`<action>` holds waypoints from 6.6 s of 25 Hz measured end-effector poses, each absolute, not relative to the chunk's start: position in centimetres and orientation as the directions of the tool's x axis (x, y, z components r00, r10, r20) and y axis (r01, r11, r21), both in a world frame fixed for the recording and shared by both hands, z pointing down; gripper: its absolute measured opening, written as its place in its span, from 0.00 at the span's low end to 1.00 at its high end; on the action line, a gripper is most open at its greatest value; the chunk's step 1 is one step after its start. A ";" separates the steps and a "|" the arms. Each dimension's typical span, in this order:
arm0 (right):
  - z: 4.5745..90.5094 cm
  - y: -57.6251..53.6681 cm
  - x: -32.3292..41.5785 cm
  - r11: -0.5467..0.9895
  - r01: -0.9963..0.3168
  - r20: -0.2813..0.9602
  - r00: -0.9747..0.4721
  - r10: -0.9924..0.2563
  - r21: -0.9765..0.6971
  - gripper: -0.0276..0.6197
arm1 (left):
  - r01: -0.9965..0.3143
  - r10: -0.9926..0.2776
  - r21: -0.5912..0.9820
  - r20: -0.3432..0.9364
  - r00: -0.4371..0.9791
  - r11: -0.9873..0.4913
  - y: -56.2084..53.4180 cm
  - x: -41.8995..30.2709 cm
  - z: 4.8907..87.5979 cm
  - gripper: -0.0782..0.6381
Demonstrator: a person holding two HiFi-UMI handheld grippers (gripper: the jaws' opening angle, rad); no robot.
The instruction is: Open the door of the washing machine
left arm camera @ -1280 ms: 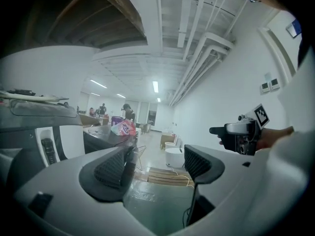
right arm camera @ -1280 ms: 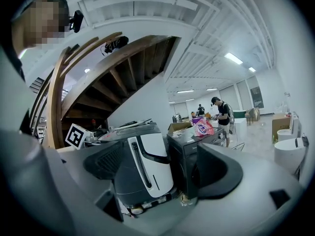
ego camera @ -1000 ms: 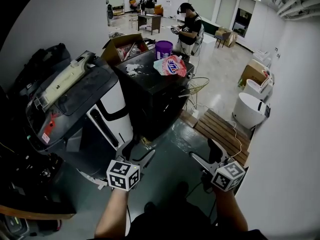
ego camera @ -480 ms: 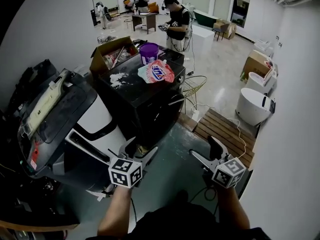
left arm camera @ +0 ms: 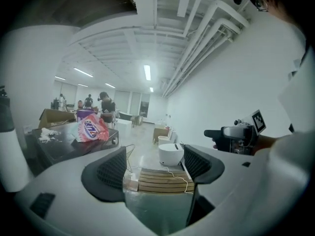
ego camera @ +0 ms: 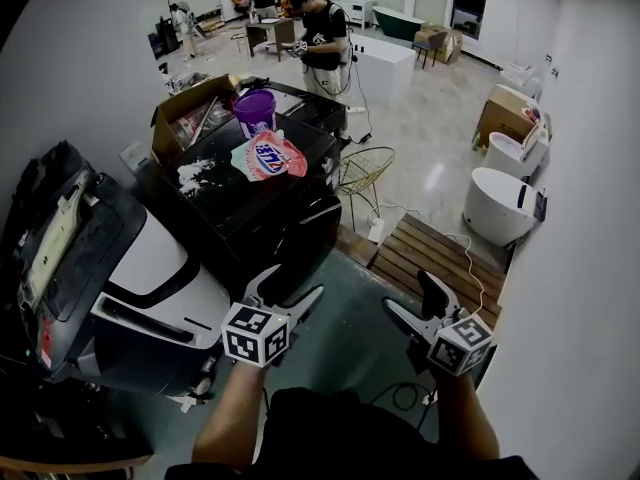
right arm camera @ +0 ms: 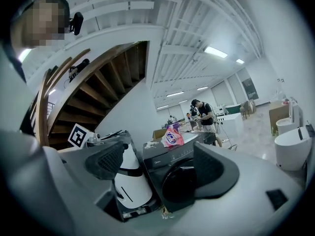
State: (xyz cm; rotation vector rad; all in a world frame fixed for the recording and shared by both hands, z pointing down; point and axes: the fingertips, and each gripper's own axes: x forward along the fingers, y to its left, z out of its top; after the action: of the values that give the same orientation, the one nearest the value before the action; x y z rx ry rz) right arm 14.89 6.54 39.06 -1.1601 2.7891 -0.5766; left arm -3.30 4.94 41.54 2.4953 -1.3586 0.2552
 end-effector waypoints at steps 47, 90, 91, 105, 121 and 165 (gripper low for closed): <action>48.0 -38.5 3.1 0.883 -0.330 0.380 -0.904 -0.194 -0.335 0.68 | -0.947 -0.863 0.263 0.417 0.284 -0.185 -33.3 -7.7 51.5 0.57; 77.5 -40.6 -2.4 0.947 0.096 0.711 -0.638 0.294 -0.305 0.57 | -0.927 -0.774 0.258 0.631 -0.053 0.273 -30.8 -7.5 68.7 0.52; 78.3 -40.6 -2.6 0.947 0.102 0.722 -0.625 0.298 -0.303 0.57 | -0.926 -0.774 0.259 0.631 -0.052 0.273 -30.8 -7.5 68.8 0.52; 84.6 -41.8 -3.2 0.971 0.224 0.887 -0.429 0.171 -0.079 0.44 | -0.890 -0.764 0.297 0.640 -0.082 0.345 -29.2 -9.1 70.6 0.51; 85.5 -42.5 -2.8 0.906 0.414 0.917 -0.389 0.084 0.092 0.24 | -0.825 -0.744 0.333 0.651 -0.148 0.456 -24.7 -9.3 72.0 0.50; 69.3 -39.1 7.4 0.958 0.203 0.685 -0.669 0.287 -0.204 0.19 | -0.758 -0.705 0.241 0.605 -0.370 0.605 -19.7 -2.9 58.7 0.50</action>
State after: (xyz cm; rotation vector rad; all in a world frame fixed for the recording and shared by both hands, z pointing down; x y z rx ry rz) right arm 7.45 -39.06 69.30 0.5717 3.8809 -0.2352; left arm -2.92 -19.68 58.68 1.1491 -2.1470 0.1004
